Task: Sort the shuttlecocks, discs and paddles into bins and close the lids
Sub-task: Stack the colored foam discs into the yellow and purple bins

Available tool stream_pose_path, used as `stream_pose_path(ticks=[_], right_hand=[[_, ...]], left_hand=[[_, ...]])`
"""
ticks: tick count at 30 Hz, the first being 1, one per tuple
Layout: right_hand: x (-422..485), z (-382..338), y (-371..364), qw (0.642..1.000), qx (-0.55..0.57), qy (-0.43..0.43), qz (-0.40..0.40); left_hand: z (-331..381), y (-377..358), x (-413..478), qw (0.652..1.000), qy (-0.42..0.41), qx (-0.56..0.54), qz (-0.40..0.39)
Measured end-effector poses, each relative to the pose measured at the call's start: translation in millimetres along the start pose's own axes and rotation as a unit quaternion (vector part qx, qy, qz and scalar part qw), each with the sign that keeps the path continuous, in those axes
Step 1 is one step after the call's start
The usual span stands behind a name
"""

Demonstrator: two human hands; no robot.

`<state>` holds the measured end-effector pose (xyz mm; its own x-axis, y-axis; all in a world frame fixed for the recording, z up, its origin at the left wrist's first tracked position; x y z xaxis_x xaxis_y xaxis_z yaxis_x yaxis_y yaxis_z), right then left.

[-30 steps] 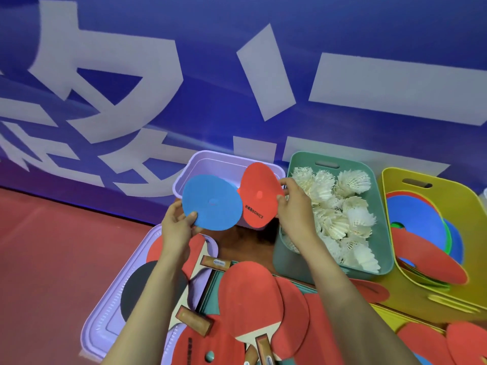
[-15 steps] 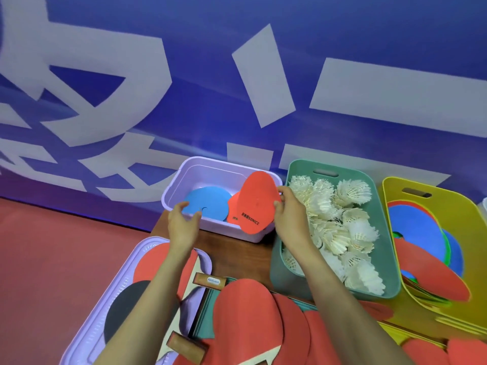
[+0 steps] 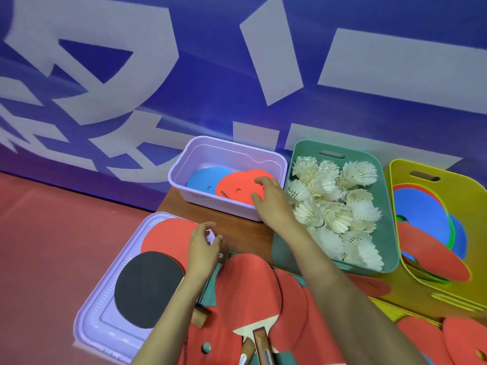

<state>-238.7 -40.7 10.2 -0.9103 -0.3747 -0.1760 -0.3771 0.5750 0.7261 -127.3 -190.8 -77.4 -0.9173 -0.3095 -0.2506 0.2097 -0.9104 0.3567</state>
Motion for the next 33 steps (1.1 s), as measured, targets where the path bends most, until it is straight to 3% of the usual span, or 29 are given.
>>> stream_pose_path(ticks=[10, 23, 29, 33], right_hand=[[-116.0, 13.4, -21.4, 0.987, -0.054, 0.142, -0.050], [-208.6, 165.3, -35.1, 0.990, -0.069, -0.032, -0.117], [-277.0, 268.2, 10.4, 0.973, -0.135, -0.152, -0.107], [-317.8, 323.9, 36.6, 0.961, -0.122, -0.233, -0.086]], left_hand=[[-18.8, -53.9, -72.8, 0.998, -0.005, 0.045, -0.038], [-14.0, -145.2, -162.6, 0.989, -0.038, 0.117, -0.086], [-3.9, -255.7, -205.3, 0.968, -0.051, 0.141, -0.201], [-7.8, -321.1, -219.6, 0.937, -0.013, 0.226, -0.264]])
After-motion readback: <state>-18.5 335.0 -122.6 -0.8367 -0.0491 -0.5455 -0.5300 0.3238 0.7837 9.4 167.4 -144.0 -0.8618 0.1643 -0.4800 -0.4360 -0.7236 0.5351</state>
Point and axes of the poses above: each hand's wrist, its own x-axis towards the middle knuckle, its own y-axis out of the back of the hand, z = x × y, the point moved 6 cm from there along x, towards the middle knuckle, and after that the axes turned 11 degrees about -z, right-handed, at the moved point
